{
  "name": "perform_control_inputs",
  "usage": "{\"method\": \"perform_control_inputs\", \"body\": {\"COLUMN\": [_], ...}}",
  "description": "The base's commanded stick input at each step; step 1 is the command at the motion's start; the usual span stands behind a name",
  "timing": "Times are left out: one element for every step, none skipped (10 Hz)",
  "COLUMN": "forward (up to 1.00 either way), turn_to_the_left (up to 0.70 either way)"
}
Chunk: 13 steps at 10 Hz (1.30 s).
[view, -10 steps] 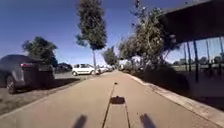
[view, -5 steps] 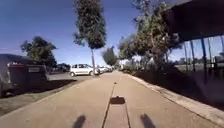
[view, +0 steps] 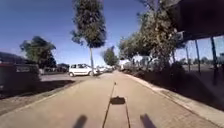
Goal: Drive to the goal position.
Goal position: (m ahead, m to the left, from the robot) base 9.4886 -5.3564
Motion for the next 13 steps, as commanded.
{"method": "perform_control_inputs", "body": {"forward": [1.0, 1.0, 1.0, 1.0, 1.0, 1.0, 1.0, 1.0, 1.0, 1.0, 1.0, 1.0, 1.0], "turn_to_the_left": [0.0, 0.0, 0.0, 0.0, 0.0, 0.0, 0.0, 0.0, 0.0, 0.0, 0.0, 0.0, 0.0]}}
